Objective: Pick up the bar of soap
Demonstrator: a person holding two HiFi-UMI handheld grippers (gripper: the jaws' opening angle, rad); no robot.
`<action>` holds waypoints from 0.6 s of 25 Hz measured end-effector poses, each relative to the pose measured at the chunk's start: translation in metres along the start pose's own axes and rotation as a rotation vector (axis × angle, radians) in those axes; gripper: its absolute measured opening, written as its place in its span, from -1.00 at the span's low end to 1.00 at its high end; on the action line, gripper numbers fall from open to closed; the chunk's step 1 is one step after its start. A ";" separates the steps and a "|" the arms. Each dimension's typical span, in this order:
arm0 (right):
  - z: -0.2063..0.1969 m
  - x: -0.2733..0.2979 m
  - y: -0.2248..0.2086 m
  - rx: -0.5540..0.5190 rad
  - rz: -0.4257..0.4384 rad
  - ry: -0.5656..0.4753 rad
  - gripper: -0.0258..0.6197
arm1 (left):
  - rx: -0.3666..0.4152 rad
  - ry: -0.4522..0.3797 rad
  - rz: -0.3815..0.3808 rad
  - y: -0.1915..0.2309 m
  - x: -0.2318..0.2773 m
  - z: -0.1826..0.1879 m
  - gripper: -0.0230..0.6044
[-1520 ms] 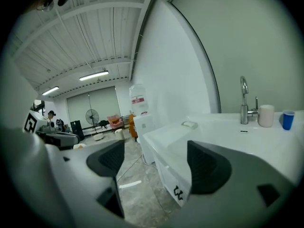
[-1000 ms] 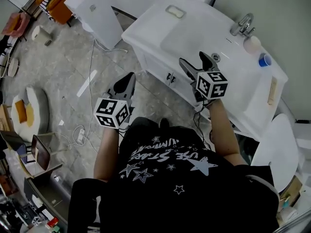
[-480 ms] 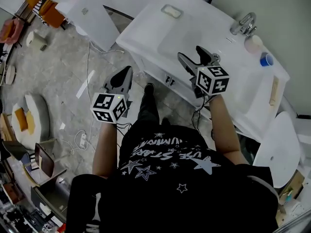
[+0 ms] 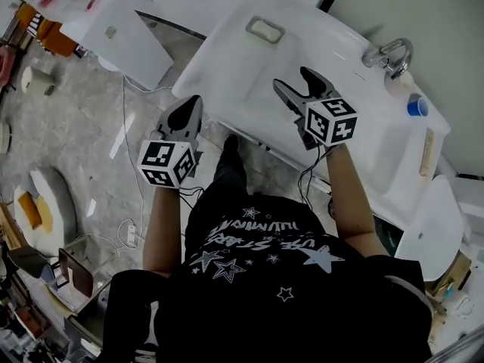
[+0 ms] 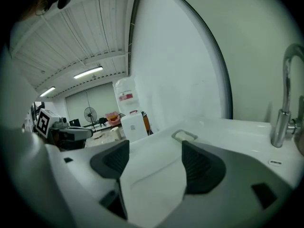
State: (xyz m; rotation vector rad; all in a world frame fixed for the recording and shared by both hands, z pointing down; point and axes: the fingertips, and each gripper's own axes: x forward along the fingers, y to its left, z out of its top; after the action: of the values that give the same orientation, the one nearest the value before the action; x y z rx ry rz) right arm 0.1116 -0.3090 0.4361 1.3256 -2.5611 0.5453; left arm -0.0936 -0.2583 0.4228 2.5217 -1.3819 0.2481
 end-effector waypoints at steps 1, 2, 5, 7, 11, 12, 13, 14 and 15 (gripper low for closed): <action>0.004 0.009 -0.003 0.002 -0.003 0.005 0.16 | -0.004 0.004 -0.008 0.008 0.009 0.002 -0.90; 0.007 0.018 -0.006 0.003 -0.005 0.011 0.14 | -0.007 0.008 -0.017 0.015 0.017 0.005 -0.89; 0.018 0.046 -0.013 0.006 -0.012 0.034 0.12 | -0.014 0.024 -0.040 0.038 0.042 0.011 -0.89; 0.024 0.062 -0.019 0.014 -0.015 0.048 0.12 | -0.014 0.035 -0.058 0.050 0.058 0.016 -0.89; 0.035 0.091 -0.031 0.004 -0.020 0.089 0.07 | -0.005 0.049 -0.088 0.072 0.089 0.028 -0.89; 0.036 0.098 -0.035 0.001 -0.023 0.101 0.06 | -0.004 0.053 -0.097 0.076 0.096 0.030 -0.89; 0.037 0.104 -0.039 -0.002 -0.027 0.116 0.06 | -0.004 0.057 -0.106 0.080 0.103 0.031 -0.89; 0.037 0.110 -0.044 -0.006 -0.030 0.133 0.05 | -0.004 0.061 -0.116 0.083 0.110 0.032 -0.89; 0.037 0.117 -0.049 -0.014 -0.034 0.152 0.03 | -0.004 0.064 -0.125 0.086 0.116 0.033 -0.89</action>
State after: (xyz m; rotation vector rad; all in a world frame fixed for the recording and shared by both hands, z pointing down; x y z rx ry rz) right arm 0.0837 -0.4366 0.4540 1.2694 -2.4113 0.5969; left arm -0.1032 -0.4055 0.4342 2.5609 -1.1945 0.2982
